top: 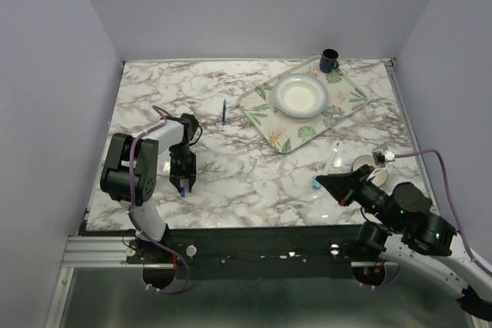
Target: Insert the pens into the pen caps
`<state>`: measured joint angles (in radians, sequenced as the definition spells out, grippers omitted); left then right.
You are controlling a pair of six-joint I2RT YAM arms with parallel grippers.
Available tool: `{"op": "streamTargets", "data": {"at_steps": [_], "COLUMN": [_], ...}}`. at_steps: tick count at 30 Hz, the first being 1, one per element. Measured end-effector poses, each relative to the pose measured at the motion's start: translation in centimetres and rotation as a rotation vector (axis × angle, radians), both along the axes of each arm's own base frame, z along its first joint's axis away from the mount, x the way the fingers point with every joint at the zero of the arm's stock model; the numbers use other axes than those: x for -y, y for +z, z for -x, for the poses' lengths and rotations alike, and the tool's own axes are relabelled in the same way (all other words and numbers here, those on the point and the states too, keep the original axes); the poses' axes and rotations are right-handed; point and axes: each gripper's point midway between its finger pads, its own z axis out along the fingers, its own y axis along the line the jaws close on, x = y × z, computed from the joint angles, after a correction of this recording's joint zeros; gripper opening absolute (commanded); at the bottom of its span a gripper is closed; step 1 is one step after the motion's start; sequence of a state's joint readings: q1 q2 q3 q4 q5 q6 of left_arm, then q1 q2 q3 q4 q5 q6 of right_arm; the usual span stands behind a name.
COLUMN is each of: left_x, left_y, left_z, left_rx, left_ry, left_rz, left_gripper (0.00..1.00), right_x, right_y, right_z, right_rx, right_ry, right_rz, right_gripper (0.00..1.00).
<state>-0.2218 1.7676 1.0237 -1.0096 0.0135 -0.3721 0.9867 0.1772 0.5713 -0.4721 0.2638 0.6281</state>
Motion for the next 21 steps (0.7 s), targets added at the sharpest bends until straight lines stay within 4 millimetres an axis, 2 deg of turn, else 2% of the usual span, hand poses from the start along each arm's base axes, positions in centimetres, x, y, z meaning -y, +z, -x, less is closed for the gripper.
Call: {"op": "streamTargets", "data": {"at_steps": [9,13,21], "left_x": [0.04,0.03,0.38], "left_y": [0.04,0.05,0.00], "left_z": [0.06,0.04,0.02], "left_rx": [0.034,0.035,0.031], "left_ry": [0.007,0.006,0.003], "left_rz": [0.007,0.006,0.011], "left_gripper": [0.43,0.34,0.34], "right_x": [-0.21,-0.52,-0.72], "right_y": [-0.04,-0.29,-0.25], "right_z": [-0.03,-0.09,-0.07], "right_rx": [-0.004,-0.012,-0.015], "right_ry": [0.004,0.011,0.017], "right_rz": [-0.001,0.011,0.007], "right_gripper": [0.01,0.01,0.01]}}
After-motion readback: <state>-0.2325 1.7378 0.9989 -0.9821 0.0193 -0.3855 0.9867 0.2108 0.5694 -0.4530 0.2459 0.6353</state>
